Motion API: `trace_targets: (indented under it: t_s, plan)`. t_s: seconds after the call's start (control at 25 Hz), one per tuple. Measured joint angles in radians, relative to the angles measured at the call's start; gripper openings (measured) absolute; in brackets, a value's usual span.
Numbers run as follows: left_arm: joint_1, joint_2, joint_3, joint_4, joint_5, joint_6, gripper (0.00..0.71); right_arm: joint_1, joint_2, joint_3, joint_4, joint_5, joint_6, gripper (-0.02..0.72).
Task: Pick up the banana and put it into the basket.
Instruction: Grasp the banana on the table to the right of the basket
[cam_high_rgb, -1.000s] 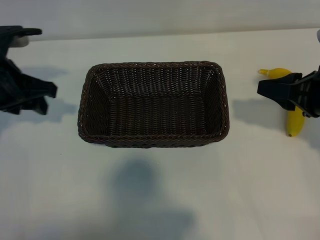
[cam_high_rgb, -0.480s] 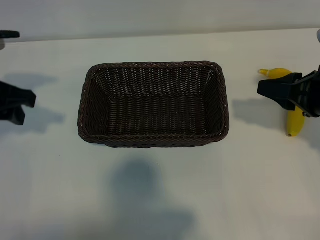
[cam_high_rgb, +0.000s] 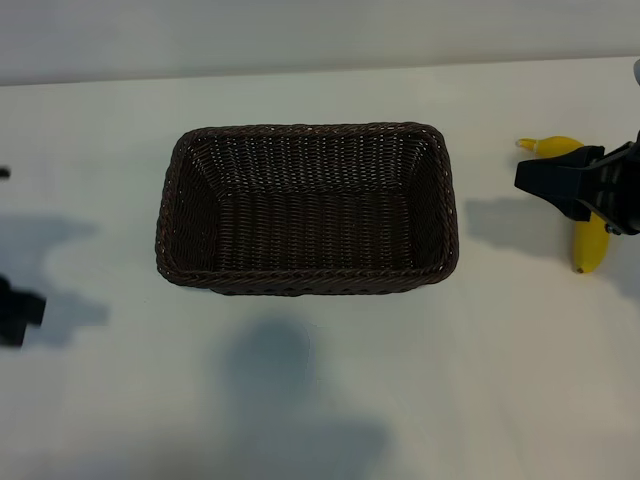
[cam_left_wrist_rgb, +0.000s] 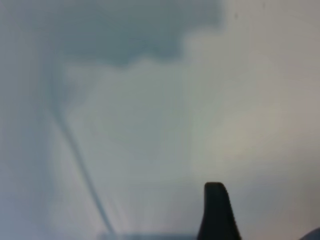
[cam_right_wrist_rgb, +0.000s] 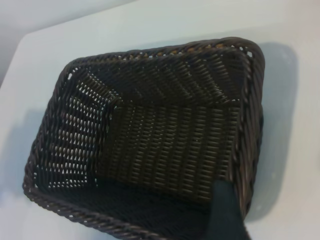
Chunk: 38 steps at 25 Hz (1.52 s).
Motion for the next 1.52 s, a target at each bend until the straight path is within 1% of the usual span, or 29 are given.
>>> trace_targets:
  t_s: [0.16,0.24,0.44,0.72,0.96,1.12,1.2,1.52]
  plan:
    - [0.000,-0.148,0.089,0.000,0.004,0.000,0.511,0.000,0.000,0.000,-0.004,0.000,0.000,0.457]
    - [0.000,-0.261,0.118,0.000,0.010,0.000,0.510,0.000,0.000,0.000,-0.010,0.000,0.000,0.457]
    - [0.000,-0.436,0.142,0.000,0.023,0.000,0.510,0.000,0.000,0.000,-0.017,0.000,0.000,0.457]
    - [0.000,-0.595,0.143,0.000,0.057,0.002,0.509,0.000,0.000,0.000,-0.018,0.000,0.000,0.457]
    - [0.000,-0.664,0.218,0.000,0.054,0.002,0.509,0.000,0.000,0.000,-0.018,0.000,0.000,0.457]
    - [0.000,-0.668,0.238,0.000,-0.007,0.002,0.509,0.000,0.000,0.000,-0.018,0.000,0.000,0.457]
    - [0.000,-0.668,0.255,0.000,-0.016,0.002,0.509,0.000,0.000,0.000,-0.019,0.000,0.000,0.457]
    - [0.000,-0.668,0.257,0.000,-0.018,0.002,0.508,0.000,0.000,0.000,-0.020,0.000,0.000,0.457]
